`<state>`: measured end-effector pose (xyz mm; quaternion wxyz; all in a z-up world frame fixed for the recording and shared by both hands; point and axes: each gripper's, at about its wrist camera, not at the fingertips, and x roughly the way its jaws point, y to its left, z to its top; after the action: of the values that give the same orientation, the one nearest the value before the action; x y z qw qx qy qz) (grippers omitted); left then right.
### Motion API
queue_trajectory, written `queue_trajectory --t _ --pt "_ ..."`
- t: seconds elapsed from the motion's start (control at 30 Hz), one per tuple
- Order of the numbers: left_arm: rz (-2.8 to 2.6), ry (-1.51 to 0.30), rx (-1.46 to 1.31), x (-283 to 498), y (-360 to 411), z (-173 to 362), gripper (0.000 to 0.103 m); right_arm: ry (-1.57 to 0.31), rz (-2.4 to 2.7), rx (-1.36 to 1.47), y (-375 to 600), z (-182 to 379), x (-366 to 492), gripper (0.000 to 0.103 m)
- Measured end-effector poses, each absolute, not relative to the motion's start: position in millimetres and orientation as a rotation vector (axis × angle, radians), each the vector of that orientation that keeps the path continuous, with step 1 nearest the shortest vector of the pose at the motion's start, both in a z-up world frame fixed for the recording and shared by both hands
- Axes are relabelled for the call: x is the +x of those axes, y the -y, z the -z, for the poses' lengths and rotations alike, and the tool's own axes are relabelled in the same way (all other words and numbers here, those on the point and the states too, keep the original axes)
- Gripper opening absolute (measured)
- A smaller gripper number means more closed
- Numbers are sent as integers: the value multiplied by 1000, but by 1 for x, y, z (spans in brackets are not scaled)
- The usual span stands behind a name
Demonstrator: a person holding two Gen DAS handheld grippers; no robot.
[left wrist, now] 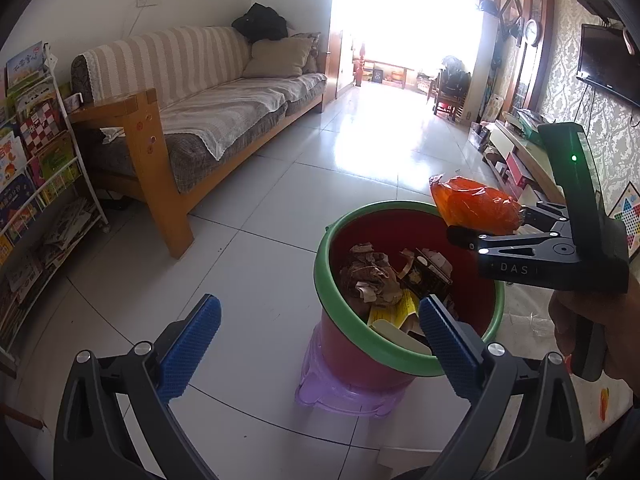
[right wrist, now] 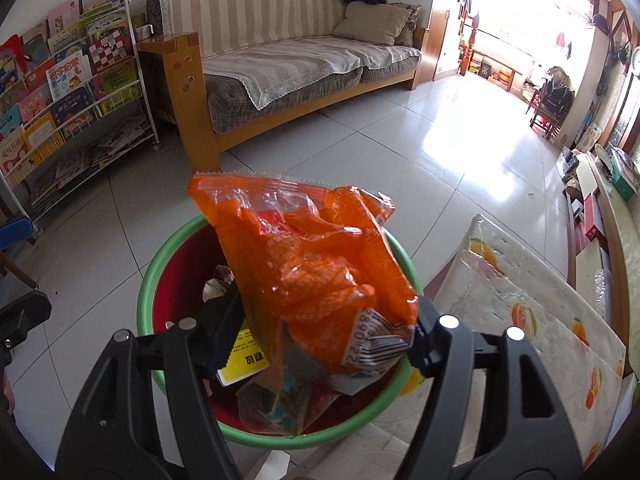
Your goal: Collect trash
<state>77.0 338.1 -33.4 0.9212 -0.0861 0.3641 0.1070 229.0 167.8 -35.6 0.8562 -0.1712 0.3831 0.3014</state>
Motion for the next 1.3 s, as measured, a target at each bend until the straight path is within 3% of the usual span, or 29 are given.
queue_trajectory --t 0.1,0.17,0.23,0.33,0.83,1.3 --pt "-217 -751 -173 74 -338 34 95 -813 -629 -374 -173 41 230 70" --pt "-211 -750 -170 74 -337 33 95 -816 -614 -384 -175 43 231 76" --pt "-210 -748 -166 75 -334 31 95 -815 -609 -375 -175 42 232 90" --pt "-211 -744 -172 76 -331 30 95 -804 -594 -378 -173 39 230 98" --pt "-173 -737 -116 85 -284 10 95 -768 -568 -319 -128 10 211 98" --pt "26 -694 -24 94 -123 -26 95 -720 -365 -172 40 -46 144 98"
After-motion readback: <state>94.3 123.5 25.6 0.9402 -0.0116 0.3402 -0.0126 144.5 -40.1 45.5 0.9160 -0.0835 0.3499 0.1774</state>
